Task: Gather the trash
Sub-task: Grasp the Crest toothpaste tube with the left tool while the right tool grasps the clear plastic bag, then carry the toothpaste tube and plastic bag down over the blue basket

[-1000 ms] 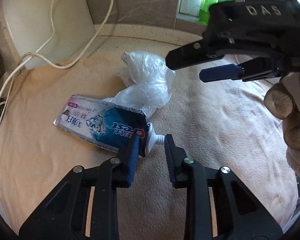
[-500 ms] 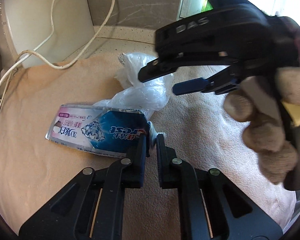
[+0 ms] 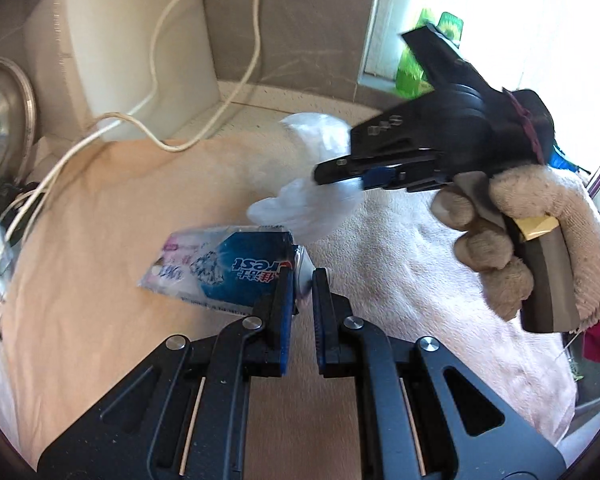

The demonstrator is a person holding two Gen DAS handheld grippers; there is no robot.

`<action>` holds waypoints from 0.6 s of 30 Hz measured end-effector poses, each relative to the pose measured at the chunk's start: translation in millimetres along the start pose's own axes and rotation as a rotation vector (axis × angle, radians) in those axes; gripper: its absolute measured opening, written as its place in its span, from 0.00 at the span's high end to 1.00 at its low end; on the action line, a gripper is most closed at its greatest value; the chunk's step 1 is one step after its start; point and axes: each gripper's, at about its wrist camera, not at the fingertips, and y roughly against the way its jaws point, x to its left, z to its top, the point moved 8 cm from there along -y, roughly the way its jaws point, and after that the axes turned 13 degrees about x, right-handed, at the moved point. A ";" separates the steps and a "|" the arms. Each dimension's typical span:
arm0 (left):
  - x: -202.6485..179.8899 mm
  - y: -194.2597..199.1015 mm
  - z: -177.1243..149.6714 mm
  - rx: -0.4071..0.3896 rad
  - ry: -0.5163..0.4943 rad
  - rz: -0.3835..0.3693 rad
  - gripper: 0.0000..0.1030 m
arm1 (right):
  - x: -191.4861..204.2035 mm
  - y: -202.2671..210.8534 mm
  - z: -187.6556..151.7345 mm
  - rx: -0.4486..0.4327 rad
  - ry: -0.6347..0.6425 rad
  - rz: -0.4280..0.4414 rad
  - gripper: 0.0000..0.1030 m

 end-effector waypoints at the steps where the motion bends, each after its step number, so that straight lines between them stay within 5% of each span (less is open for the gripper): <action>1: 0.9 7.8 -4.0 -0.009 0.011 0.002 0.93 | 2.4 7.9 -4.8 -0.011 0.019 -0.003 0.77; 10: 3.8 65.9 -31.6 -0.072 0.078 0.034 0.94 | 22.3 62.0 -54.1 -0.042 0.131 0.030 0.78; 18: -6.4 124.7 -76.6 -0.116 0.045 -0.015 0.94 | 48.5 110.3 -134.1 -0.102 0.179 0.051 0.78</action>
